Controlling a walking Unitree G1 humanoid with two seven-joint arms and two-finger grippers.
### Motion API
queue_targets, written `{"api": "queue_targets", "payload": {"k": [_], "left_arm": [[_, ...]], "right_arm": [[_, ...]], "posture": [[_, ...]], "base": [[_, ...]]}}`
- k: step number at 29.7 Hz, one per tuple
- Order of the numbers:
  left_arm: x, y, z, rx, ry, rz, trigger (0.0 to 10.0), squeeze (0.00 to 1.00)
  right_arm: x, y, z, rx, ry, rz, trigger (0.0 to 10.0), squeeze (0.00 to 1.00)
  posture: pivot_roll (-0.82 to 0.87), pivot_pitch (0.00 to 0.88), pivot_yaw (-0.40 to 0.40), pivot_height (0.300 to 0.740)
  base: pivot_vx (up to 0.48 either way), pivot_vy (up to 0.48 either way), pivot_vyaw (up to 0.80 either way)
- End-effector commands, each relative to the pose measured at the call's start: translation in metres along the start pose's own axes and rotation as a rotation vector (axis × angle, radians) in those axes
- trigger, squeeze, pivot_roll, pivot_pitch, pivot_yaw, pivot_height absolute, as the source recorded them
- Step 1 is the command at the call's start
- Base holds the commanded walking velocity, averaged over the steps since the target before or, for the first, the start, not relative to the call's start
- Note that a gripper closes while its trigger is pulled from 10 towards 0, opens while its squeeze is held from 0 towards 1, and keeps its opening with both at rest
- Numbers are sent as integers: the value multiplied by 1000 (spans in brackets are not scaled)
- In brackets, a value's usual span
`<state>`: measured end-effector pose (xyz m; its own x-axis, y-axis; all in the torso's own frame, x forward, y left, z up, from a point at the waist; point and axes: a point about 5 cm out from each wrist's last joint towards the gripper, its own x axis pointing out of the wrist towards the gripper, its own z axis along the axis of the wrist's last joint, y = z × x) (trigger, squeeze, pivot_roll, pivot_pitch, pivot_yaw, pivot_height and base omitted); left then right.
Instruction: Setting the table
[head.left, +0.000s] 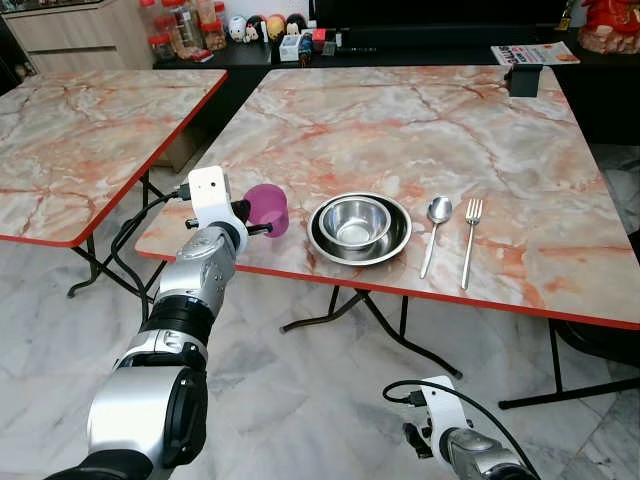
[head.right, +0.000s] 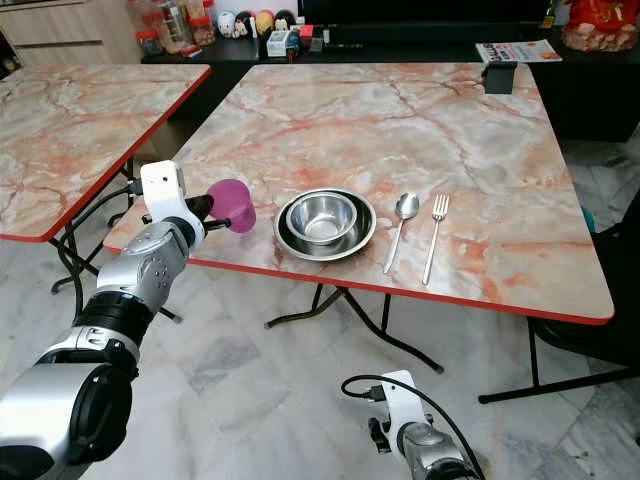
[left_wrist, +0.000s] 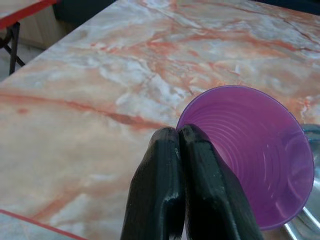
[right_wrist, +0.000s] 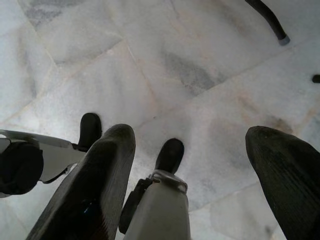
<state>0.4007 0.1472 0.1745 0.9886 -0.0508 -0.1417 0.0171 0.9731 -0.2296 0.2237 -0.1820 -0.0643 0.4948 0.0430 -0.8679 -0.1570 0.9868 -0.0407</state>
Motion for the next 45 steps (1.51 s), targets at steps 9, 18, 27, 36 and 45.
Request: {"api": "queue_targets", "payload": {"k": [9, 18, 27, 36, 45], "left_arm": [[1, 3, 9, 11, -14, 17, 10000, 0], [1, 2, 9, 16, -15, 15, 10000, 0], [1, 4, 12, 28, -15, 19, 10000, 0], [-1, 8, 24, 54, 19, 57, 10000, 0], [2, 14, 27, 33, 75, 84, 10000, 0]], "right_arm": [[0, 4, 1, -9, 7, 12, 10000, 0], [0, 3, 0, -12, 9, 12, 10000, 0], [0, 3, 0, -12, 11, 14, 10000, 0], [0, 3, 0, -13, 13, 16, 10000, 0], [0, 3, 0, -13, 14, 18, 10000, 0]], "posture": [[-61, 57, 104, 740], [-61, 58, 101, 740], [-60, 65, 100, 740], [-58, 68, 98, 740], [-58, 68, 98, 740]], "base": [[289, 0, 0], [308, 0, 0], [95, 0, 0], [0, 0, 0], [0, 0, 0]]}}
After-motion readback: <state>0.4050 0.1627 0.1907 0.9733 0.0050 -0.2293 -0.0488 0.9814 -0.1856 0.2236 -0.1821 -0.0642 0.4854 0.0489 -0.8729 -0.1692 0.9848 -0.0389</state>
